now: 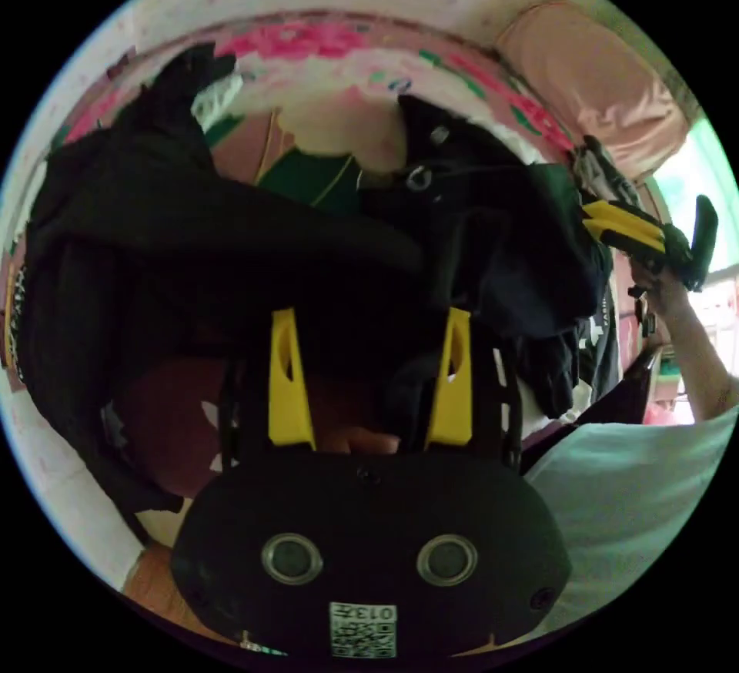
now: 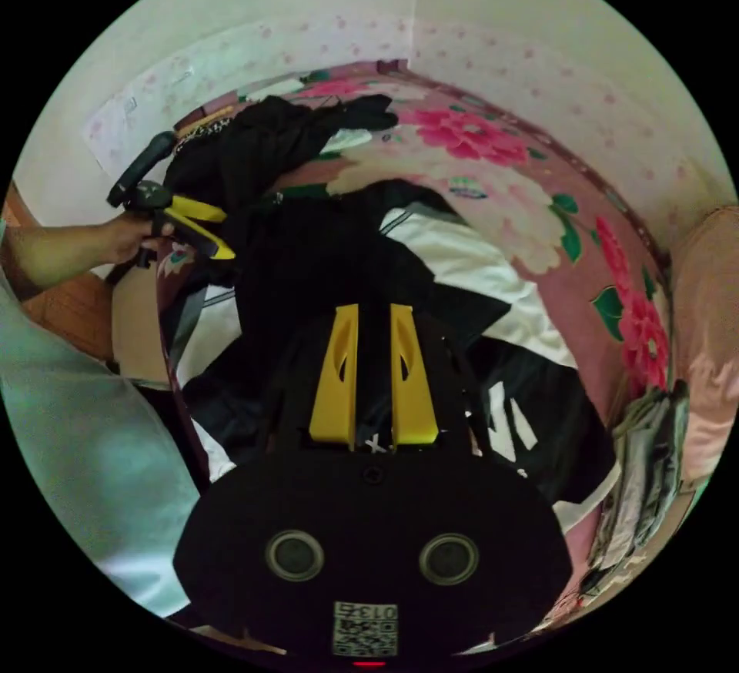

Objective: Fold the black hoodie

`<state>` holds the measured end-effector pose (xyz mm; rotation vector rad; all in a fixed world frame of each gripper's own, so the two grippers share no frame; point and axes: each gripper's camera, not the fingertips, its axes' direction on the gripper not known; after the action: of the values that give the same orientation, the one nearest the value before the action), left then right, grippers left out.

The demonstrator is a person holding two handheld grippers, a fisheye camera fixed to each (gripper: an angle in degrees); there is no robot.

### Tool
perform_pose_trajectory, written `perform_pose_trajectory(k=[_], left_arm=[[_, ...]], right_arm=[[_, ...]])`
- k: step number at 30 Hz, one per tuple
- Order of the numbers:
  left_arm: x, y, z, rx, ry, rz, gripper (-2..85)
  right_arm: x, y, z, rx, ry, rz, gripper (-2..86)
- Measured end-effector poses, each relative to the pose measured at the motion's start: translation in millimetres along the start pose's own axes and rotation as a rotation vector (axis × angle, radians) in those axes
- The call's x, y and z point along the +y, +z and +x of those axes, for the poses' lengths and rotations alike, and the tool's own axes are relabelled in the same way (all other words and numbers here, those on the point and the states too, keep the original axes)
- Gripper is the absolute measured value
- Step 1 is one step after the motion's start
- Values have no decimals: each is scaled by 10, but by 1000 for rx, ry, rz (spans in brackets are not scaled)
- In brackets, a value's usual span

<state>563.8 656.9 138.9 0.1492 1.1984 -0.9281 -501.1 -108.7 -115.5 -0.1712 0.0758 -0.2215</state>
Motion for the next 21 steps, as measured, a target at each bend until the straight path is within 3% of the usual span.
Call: perform_pose_trajectory(k=[1,3,8,11,14,15,16,18,19,21], left_arm=[[-52,2,-103,67,-22,-14,101],[-40,-288,-154,72,2,49,52],[437,-1504,-582,-191,52,155,39],[913,-1930,-1458,-422,-236,108,61],[1525,-1837,-2355,-330,-592,-77,158],[1808,-1835,-2517,-248,-729,-30,207],[2096,-1880,-2543,-156,-839,134,238],[2429,-1950,-2355,-121,-894,402,244],[2466,-1971,-2060,-211,-836,503,244],[2206,-1836,-1489,-331,-609,489,242]], right_arm=[[-15,257,-17,-50,-29,-104,25],[12,463,-41,-61,-52,-215,10],[168,151,-69,21,-96,-119,0],[259,-17,-112,25,-104,-49,0],[305,48,-206,8,-131,-98,4],[337,44,-169,68,-71,-84,7],[387,-17,-55,94,28,-15,12],[456,-71,205,42,192,74,29],[463,-29,364,8,262,85,47],[392,96,535,-11,292,64,62]])
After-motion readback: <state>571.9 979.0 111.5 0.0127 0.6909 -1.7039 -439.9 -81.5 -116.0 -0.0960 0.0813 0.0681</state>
